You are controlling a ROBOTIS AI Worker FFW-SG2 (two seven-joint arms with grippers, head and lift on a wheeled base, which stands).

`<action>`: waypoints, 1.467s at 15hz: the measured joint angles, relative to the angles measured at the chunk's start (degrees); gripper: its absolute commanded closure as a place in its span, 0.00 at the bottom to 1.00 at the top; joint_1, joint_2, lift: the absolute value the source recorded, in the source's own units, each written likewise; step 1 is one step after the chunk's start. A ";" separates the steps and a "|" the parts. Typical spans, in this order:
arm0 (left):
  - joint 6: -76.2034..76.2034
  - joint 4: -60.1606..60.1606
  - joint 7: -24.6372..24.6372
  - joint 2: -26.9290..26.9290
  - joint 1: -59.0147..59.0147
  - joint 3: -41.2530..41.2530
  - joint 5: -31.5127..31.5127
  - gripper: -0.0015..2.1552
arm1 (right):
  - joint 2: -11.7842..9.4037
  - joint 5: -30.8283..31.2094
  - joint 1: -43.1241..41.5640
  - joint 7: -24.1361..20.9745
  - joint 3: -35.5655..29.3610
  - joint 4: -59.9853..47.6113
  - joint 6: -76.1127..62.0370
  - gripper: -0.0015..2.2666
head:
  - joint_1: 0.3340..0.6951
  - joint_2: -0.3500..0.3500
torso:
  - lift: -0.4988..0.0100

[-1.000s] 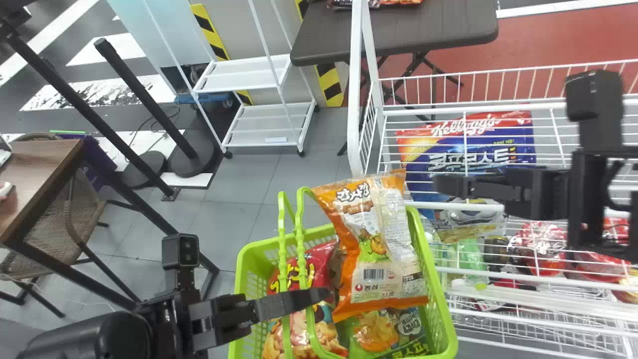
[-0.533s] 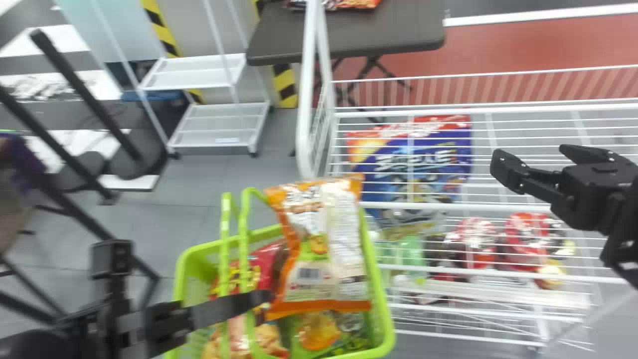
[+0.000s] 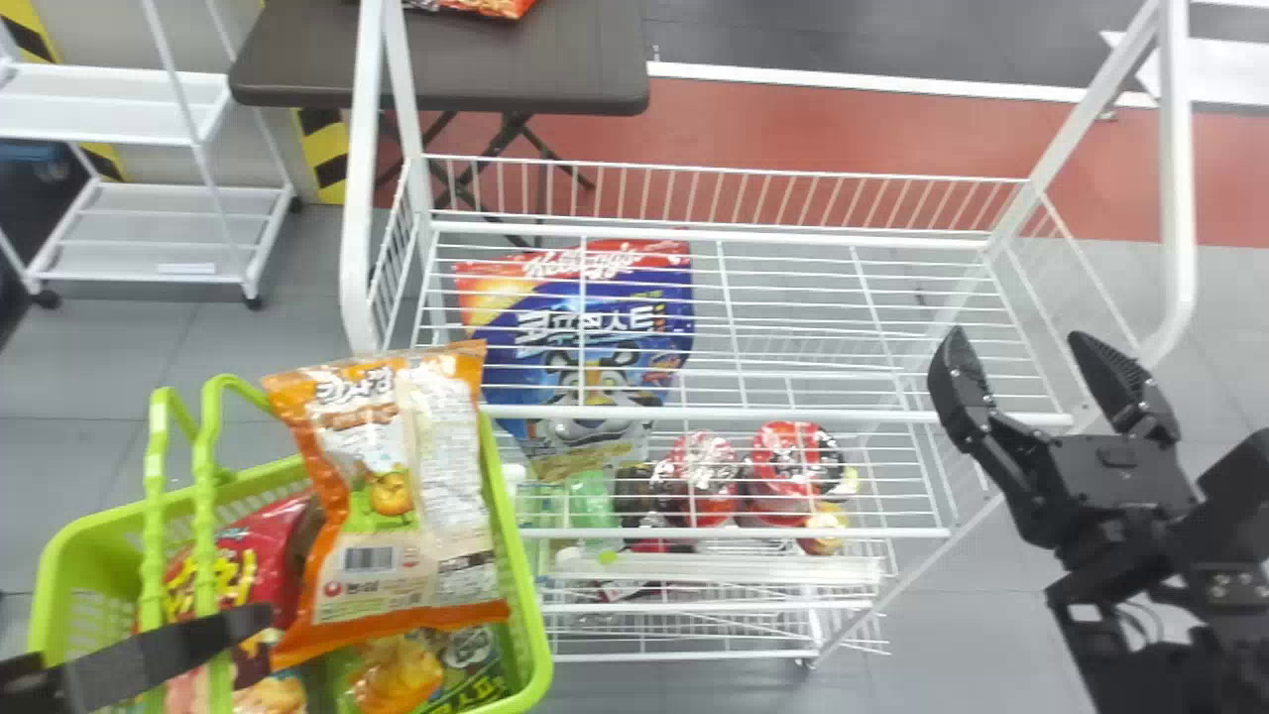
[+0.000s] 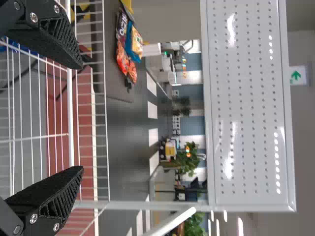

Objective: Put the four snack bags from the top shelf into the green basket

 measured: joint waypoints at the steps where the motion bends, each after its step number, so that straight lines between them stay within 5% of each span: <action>1: -0.27 0.08 0.00 -0.03 0.13 0.02 0.24 1.00 | 0.23 0.00 0.16 0.01 -0.19 1.00 -1.36 0.04 | 1.00 0.29 | 0.98; 22: 0.41 -1.11 0.00 0.12 0.66 0.09 0.41 1.00 | 0.58 0.97 -0.49 0.17 1.73 2.56 -2.10 0.04 | 1.00 0.31 | 0.98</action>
